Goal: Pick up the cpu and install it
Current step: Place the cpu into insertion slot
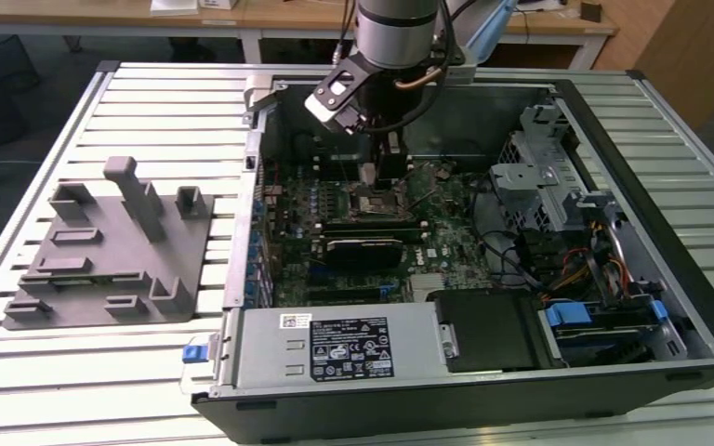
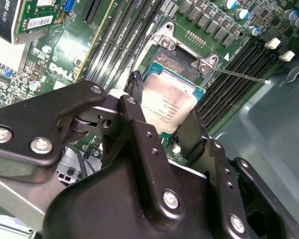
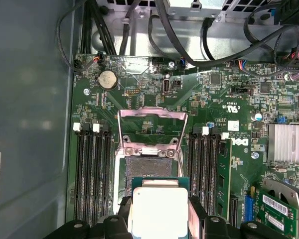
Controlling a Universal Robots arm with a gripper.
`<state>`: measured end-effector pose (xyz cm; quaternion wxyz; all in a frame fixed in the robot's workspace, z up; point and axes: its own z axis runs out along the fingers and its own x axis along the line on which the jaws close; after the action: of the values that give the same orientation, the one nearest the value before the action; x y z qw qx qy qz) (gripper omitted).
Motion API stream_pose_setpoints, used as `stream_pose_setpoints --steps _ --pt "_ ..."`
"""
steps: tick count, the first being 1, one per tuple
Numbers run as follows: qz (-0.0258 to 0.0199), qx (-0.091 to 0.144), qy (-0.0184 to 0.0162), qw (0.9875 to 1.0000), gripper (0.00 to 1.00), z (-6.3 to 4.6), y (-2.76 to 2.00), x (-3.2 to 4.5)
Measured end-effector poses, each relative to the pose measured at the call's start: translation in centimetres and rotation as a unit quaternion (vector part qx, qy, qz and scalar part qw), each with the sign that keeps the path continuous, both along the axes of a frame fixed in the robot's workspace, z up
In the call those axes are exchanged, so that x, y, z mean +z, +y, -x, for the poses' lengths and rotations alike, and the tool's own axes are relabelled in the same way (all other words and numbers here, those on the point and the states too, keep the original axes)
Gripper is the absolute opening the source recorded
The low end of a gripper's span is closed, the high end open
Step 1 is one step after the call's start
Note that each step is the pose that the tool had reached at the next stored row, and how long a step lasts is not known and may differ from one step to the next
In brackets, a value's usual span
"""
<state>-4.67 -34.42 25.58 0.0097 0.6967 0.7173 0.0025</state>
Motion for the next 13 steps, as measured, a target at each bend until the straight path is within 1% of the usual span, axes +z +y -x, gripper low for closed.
stream_pose_setpoints --steps 13 --pt "0.0001 0.000 0.0000 1.0000 0.53 0.00 0.02 -0.38"
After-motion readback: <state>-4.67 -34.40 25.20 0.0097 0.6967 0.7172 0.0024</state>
